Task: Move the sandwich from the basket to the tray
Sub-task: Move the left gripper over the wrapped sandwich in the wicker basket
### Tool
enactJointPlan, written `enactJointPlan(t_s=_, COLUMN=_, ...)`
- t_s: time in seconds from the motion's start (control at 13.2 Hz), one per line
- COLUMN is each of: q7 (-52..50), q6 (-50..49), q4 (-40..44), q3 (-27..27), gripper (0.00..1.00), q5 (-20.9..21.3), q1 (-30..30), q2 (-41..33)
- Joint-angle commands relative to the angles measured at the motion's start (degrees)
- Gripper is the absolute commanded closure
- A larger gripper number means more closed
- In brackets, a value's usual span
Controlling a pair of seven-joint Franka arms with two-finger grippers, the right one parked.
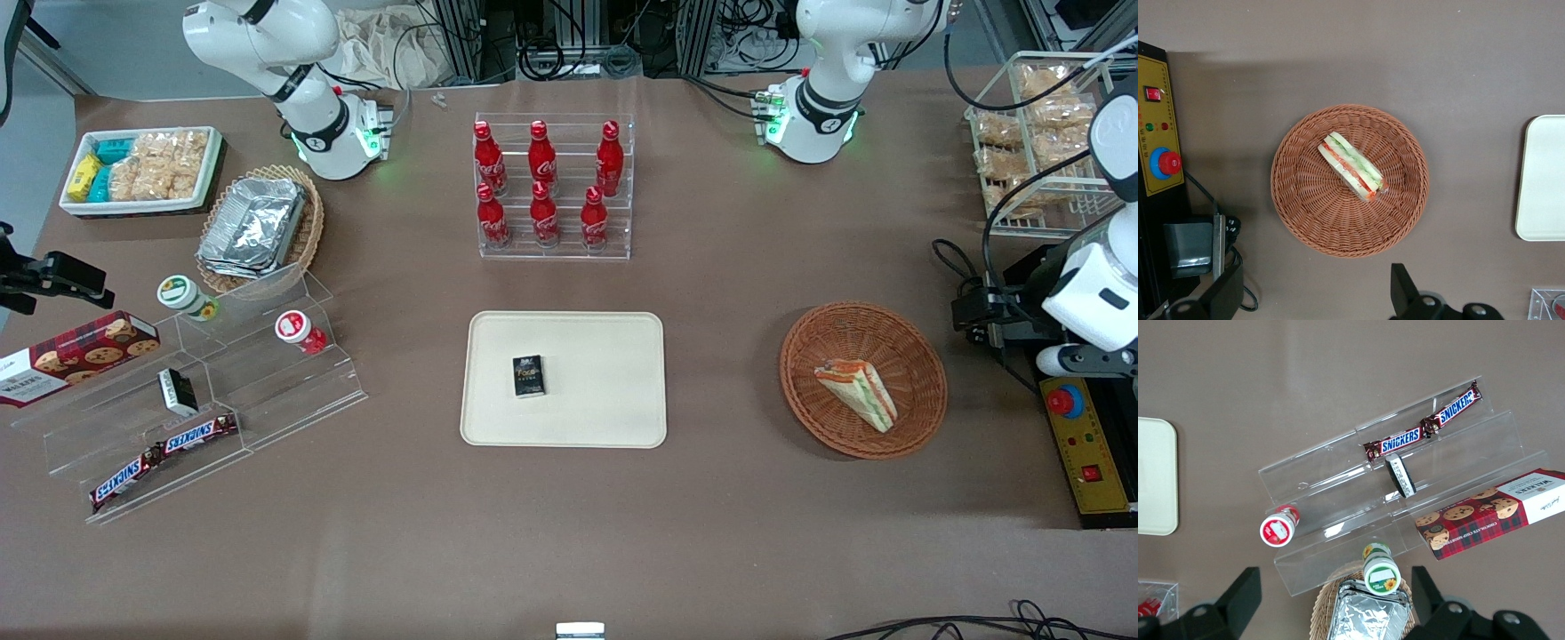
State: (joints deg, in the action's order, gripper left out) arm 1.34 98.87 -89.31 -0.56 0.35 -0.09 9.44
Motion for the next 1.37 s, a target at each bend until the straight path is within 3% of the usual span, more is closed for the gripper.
enactJointPlan(t_s=0.0, q7=-0.6, q6=-1.4, q4=1.9, q3=-0.7, gripper=0.01, q5=0.5, q1=-0.1, q2=1.6)
enactJointPlan(t_s=0.38, q7=-1.7, q6=-0.3, q4=1.3, q3=-0.9, gripper=0.01, q5=0.7, q1=-0.5, q2=3.8)
enactJointPlan(t_s=0.68, q7=-29.4, q6=13.7, q4=-9.5, q3=-1.0, gripper=0.01, q5=0.7, q1=-1.0, q2=3.7)
enactJointPlan(t_s=0.91, q7=-51.8, q6=17.9, q4=-13.3, q3=-0.9, gripper=0.00, q5=1.0, q1=-4.3, q2=6.2)
enactJointPlan(t_s=1.29, q7=-57.6, q6=23.4, q4=-13.5, q3=-0.8, gripper=0.00, q5=2.2, q1=-4.6, q2=12.7)
